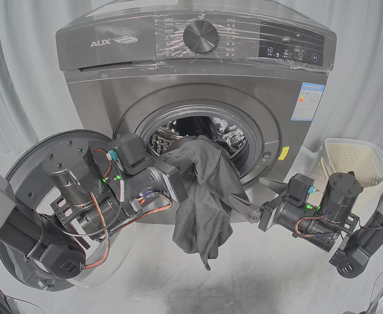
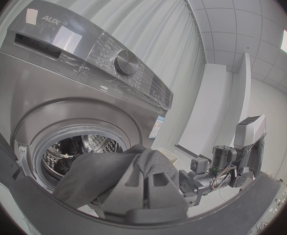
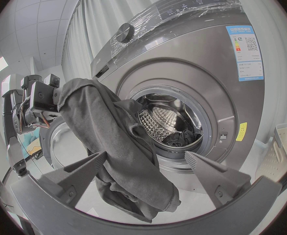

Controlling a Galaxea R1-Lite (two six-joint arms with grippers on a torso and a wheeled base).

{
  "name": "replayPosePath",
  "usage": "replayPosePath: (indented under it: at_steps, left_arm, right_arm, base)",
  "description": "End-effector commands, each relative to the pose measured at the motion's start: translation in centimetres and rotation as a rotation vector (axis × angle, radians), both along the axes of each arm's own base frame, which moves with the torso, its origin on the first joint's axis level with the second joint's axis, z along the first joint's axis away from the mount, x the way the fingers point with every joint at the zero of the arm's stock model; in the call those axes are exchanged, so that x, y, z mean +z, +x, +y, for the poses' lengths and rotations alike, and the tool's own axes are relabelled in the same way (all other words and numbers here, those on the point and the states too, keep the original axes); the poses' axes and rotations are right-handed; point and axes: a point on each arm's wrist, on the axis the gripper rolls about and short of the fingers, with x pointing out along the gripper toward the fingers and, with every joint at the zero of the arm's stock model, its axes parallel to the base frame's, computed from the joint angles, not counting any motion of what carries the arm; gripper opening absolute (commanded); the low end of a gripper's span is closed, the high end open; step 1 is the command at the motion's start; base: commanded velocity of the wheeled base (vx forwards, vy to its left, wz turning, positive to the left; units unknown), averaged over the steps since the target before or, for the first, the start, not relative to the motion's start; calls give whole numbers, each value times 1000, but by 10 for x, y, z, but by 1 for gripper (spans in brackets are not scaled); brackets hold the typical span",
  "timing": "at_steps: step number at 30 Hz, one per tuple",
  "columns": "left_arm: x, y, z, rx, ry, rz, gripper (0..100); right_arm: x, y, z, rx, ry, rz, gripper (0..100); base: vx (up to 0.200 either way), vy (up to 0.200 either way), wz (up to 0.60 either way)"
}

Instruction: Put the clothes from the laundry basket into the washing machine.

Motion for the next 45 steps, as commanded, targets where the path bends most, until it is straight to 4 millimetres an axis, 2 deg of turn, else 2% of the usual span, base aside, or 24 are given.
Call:
replayPosePath:
  at_steps: [1,10,16,20,27,33,34,38,45]
  left_arm:
    - [1,-1,0,-1,-2,-2,0]
    - [-1,0,0,-1,2,4,0]
    - [-1,0,0,0,1,3,0]
    - [-3,0,-1,0,5,8,0]
    - [-2,-1,0,-1,6,7,0]
    - [-3,-1,0,-4,8,7,0]
    - [-3,-1,0,-4,9,9,0]
    - [-4,-1,0,-5,10,10,0]
    - [-6,-3,1,-6,12,18,0]
  right_arm:
    - [-3,2,0,-5,-5,8,100]
    - [-11,-7,14,61,-21,26,100]
    - [-18,-3,20,63,-33,40,100]
    - [-17,-10,30,102,-29,35,100]
    - [-9,4,33,73,4,-5,100]
    - [-8,5,32,43,6,-9,100]
    - [-8,5,32,43,6,-9,0]
    - [-5,4,32,44,17,-18,0]
    - [19,-8,26,52,67,-76,0]
  base:
    - [0,0,0]
    - [0,0,0]
    - [0,0,0]
    - [0,0,0]
    - [0,0,0]
    - [0,0,0]
    - [0,0,0]
    - [0,0,0]
    - [0,0,0]
